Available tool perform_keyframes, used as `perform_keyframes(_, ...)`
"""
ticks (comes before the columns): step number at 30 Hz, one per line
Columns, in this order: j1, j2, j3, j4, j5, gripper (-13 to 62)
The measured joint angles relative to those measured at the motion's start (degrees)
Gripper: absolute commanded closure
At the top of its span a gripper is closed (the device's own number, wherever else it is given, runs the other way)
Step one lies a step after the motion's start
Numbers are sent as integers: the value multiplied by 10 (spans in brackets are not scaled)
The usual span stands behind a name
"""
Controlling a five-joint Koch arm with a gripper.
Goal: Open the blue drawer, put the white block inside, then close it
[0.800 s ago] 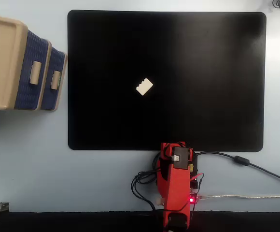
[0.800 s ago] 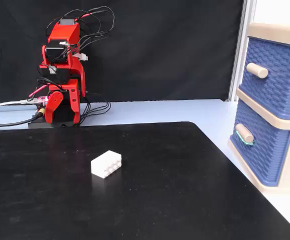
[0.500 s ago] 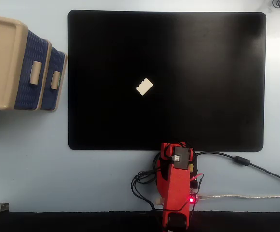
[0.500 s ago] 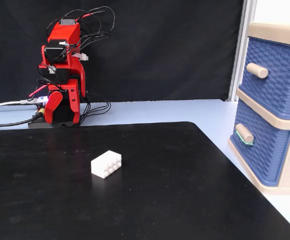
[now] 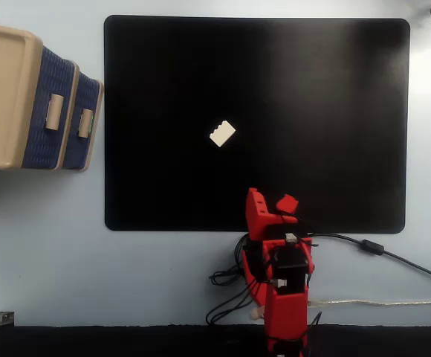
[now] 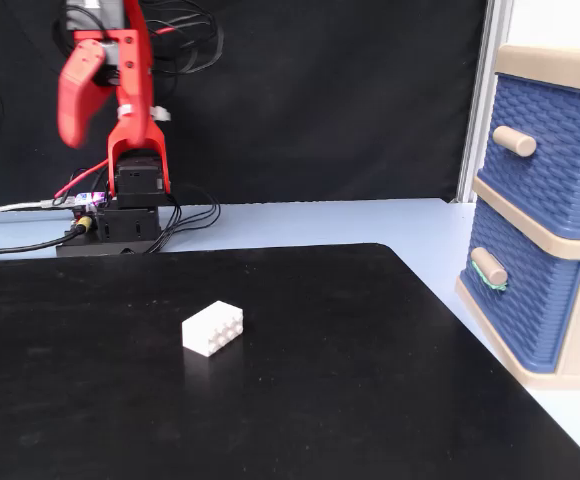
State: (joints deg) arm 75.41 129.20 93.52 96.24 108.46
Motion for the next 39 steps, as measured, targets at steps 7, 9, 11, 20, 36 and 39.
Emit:
perform_keyframes(7,-427,-183,110,-390,570,158)
perform_keyframes(9,-435,-247,127,-547,632,159)
perform_keyframes(11,-434,-307,162,-720,664,159)
perform_keyframes(20,-435,-616,169,-1280,702,160)
perform_keyframes(36,-433,-860,-141,-1375,700,335)
perform_keyframes(39,-433,-860,-142,-1339,693,493)
